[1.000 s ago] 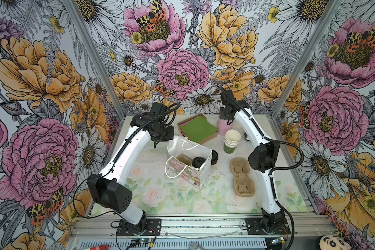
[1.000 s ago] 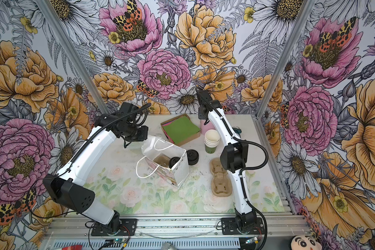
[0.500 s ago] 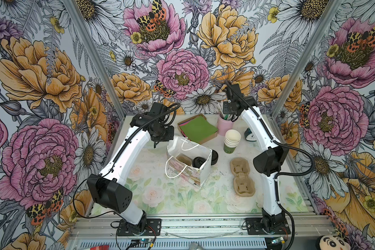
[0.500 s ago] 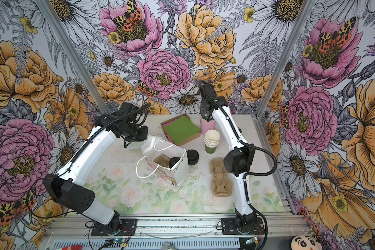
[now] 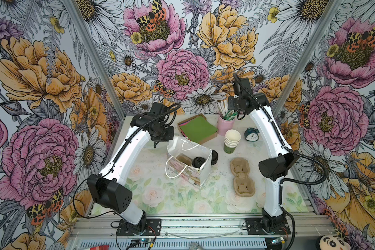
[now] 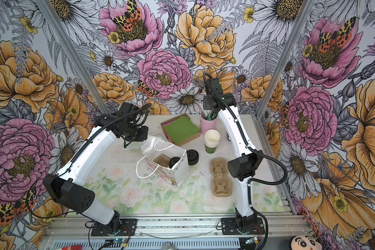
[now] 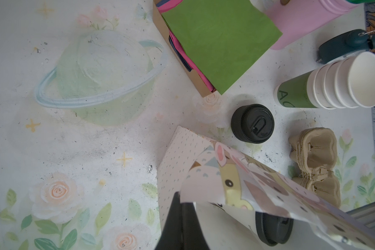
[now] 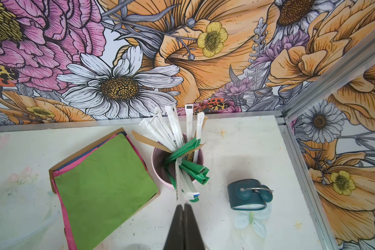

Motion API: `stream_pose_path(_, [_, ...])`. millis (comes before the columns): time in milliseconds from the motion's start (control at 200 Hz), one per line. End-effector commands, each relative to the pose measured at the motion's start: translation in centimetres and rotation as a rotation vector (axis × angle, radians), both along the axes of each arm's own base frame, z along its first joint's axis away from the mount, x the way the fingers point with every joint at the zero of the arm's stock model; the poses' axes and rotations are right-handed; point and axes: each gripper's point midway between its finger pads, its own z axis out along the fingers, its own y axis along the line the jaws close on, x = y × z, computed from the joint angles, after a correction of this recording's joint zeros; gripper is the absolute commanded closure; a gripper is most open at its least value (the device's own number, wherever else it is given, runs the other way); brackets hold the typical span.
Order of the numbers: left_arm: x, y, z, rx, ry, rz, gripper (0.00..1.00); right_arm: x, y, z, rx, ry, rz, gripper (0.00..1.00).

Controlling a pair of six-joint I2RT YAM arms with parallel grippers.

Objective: Pack the takeout coffee
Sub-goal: 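Grasp a wrapped white straw from the pink cup with the right gripper and lift, then carry the straw with the right gripper over the gift bag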

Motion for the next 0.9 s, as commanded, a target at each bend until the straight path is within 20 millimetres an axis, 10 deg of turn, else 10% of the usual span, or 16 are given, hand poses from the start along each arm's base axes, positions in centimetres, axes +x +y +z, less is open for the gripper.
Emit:
stream_pose_path(0, [0.0, -0.1, -0.8, 0.008, 0.036, -0.019, 1.00, -1.5, -0.2, 4.5, 0.011, -0.097, 0.006, 1.00])
stream_pose_path(450, [0.2, -0.2, -0.8, 0.008, 0.033, -0.023, 1.00, -5.9, 0.9, 11.2, 0.117, -0.221, 0.109, 1.00])
stream_pose_path(895, [0.6, -0.5, -0.9, 0.009, 0.035, -0.028, 1.00, -12.8, 10.0, 13.1, 0.371, -0.143, 0.450, 1.00])
